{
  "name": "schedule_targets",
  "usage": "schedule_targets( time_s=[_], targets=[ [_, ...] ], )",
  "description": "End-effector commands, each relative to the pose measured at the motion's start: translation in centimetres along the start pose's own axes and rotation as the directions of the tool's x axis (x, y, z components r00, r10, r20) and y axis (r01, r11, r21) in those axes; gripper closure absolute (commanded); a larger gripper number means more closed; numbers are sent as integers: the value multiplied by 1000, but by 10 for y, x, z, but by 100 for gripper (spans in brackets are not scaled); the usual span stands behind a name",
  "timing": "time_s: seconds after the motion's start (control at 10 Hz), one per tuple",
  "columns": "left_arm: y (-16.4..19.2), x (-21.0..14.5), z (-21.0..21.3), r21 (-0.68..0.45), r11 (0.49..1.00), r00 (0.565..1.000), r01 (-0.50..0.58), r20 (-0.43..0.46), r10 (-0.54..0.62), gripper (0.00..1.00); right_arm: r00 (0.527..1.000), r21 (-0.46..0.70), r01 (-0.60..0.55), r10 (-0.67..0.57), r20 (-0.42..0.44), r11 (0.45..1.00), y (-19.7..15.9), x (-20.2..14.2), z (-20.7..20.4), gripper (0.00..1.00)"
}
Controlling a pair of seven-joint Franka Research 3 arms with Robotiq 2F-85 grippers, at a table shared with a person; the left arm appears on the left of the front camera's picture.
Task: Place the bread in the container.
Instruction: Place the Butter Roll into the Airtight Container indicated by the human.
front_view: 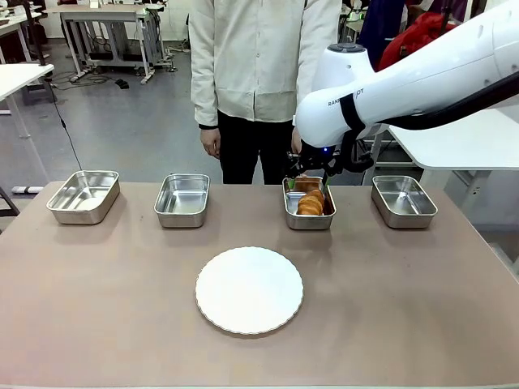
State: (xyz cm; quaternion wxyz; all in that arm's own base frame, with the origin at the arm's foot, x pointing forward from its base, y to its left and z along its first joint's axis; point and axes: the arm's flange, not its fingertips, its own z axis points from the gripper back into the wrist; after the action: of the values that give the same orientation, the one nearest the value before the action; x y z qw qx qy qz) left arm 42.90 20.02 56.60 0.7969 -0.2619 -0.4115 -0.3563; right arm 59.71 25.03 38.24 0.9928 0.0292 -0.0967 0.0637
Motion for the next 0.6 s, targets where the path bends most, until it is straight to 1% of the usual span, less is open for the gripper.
schedule_targets(
  time_s=[0.0,0.1,0.2,0.3,0.4,0.5],
  targets=[
    [-1,0,1,-7,1000,1000,13,15,-13,0,1000,-7,-3,3,-2,1000,-1,1,1,0],
    [-1,0,1,-7,1000,1000,13,15,-13,0,1000,-7,-3,3,-2,1000,-1,1,1,0],
    [-1,0,1,-7,1000,1000,13,15,-13,0,1000,0,0,0,0,1000,0,0,0,4],
    [-1,0,1,-7,1000,1000,13,15,-13,0,998,-12,19,-18,66,1000,0,-13,18,0],
    [-1,0,1,-7,1000,1000,13,15,-13,0,992,-16,38,-36,121,999,-4,-38,39,0],
    [-1,0,1,-7,1000,1000,13,15,-13,0,978,-20,54,-48,204,998,-7,-69,58,0]
  ],
)
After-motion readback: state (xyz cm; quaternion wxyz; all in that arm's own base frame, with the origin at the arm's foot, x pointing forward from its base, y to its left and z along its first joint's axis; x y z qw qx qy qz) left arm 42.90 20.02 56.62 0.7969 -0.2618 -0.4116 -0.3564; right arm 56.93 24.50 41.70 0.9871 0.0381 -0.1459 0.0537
